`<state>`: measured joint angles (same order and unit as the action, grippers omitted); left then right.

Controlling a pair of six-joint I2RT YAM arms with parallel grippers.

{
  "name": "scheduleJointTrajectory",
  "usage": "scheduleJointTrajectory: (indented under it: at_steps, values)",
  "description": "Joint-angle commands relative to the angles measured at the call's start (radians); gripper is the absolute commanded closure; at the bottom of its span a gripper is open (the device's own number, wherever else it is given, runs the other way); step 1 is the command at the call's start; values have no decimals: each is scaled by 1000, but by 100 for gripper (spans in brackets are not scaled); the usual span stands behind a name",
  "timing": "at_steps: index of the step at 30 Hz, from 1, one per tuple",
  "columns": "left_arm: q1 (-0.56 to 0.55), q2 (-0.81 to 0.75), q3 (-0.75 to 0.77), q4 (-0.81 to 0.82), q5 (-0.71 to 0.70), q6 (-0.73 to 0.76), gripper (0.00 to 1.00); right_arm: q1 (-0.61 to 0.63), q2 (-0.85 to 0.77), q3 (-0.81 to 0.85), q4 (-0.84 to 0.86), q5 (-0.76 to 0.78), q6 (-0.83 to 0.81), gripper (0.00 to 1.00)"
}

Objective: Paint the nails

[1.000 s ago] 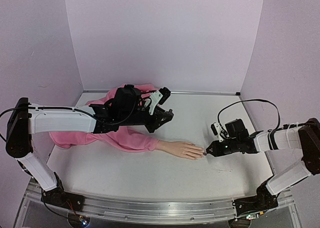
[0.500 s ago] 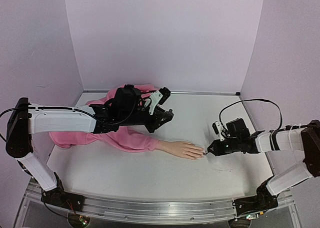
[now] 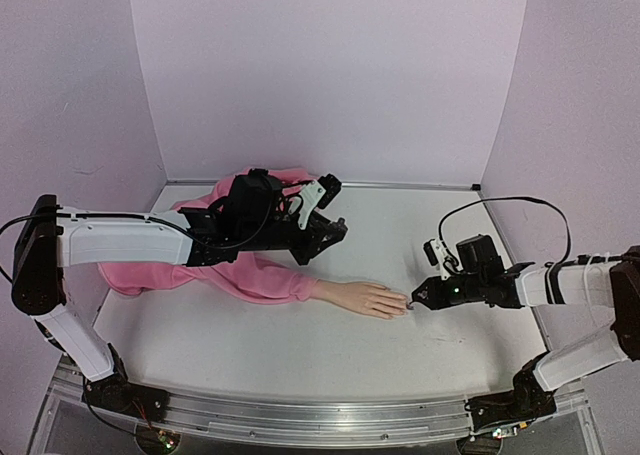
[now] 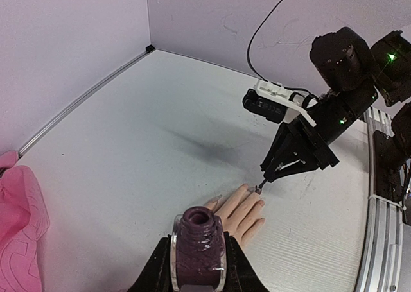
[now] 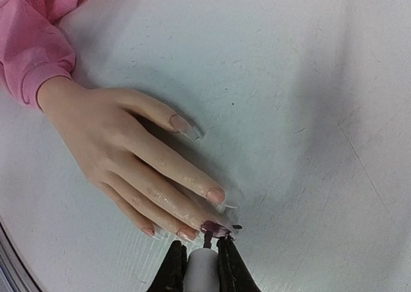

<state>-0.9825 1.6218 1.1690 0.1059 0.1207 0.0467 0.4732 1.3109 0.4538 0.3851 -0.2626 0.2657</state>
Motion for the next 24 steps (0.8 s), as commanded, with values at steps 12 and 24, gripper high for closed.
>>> scheduleJointTrajectory:
  at_steps: [12, 24]
  values:
    - [4, -46, 15, 55, 0, -11, 100, 7, 51, 21, 16, -7, -5, 100]
    - [4, -56, 5, 54, -4, -11, 100, 7, 57, 32, -25, 36, 8, 100]
